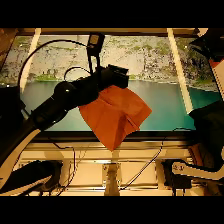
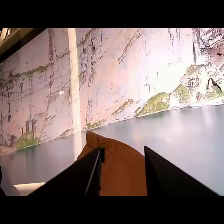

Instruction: Fold the clothes and pants, and hang the long-sleeved shirts on hangers.

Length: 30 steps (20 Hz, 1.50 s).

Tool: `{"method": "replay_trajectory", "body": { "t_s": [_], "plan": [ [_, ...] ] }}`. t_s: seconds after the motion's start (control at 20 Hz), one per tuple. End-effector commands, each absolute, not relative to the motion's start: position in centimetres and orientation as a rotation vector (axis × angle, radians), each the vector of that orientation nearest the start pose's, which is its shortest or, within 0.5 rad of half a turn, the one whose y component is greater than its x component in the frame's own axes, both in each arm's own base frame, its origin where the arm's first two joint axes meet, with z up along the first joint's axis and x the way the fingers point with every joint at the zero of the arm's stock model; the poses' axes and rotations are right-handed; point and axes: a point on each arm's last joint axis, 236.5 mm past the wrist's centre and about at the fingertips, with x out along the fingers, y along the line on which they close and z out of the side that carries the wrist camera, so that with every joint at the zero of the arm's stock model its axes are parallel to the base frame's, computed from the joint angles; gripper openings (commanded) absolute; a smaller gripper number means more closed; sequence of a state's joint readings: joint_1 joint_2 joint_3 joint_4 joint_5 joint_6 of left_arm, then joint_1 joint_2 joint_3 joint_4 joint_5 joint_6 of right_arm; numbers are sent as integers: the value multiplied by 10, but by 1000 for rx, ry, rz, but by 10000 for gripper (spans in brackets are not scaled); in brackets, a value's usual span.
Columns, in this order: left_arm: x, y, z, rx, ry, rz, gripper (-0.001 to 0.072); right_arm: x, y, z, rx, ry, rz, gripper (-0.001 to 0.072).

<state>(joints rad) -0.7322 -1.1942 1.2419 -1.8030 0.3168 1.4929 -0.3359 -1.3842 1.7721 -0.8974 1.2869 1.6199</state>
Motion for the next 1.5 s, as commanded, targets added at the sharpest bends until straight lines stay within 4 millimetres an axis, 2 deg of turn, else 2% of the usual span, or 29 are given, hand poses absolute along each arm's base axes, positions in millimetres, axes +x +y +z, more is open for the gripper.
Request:
{"method": "replay_trajectory", "body": {
  "t_s": [0.0,0.05,0.15,0.25,0.35,0.4,0.55,0.65,0.75,0.8,0.85,0.9,0.95,1.15,1.2,1.25,1.3,1.45],
  "plan": [
    [400,-322,224,-144,357,-667,16,472,-17,230,581,782,200,24],
    [409,-304,212,-131,408,-626,16,469,-20,223,547,804,200,11],
    [419,-257,173,-99,578,-526,15,463,-17,205,518,874,221,8],
    [414,-209,134,4,750,-475,14,457,1,190,530,913,318,6],
    [399,-181,109,24,879,-529,13,438,29,162,566,999,467,6],
    [391,-168,99,10,935,-546,13,427,36,141,596,1061,499,6],
    [356,-121,59,-25,1147,-553,13,391,48,66,706,1252,507,6],
    [328,-97,33,-78,1286,-542,14,366,58,29,776,1381,519,9],
    [320,-79,15,-123,1340,-497,17,354,56,3,793,1455,491,38],
    [320,-74,7,-134,1353,-480,70,353,52,-6,780,1472,469,145],
    [320,-73,0,-143,1370,-474,256,357,48,-11,778,1467,440,316],
    [319,-73,-9,-171,1403,-459,438,362,45,-13,784,1451,407,448],
    [319,-76,-18,-201,1436,-452,435,369,42,-14,785,1425,389,484],
    [314,-79,-61,-256,1568,-457,434,376,42,-13,796,1399,379,485],
    [316,-82,-70,-281,1581,-457,434,376,44,-11,818,1401,378,512],
    [321,-86,-76,-313,1575,-456,434,376,46,-9,844,1403,377,572],
    [329,-91,-80,-349,1555,-453,433,376,49,-6,858,1402,387,602],
    [353,-106,-85,-467,1481,-441,433,377,51,-4,869,1397,396,612]
  ]
}}
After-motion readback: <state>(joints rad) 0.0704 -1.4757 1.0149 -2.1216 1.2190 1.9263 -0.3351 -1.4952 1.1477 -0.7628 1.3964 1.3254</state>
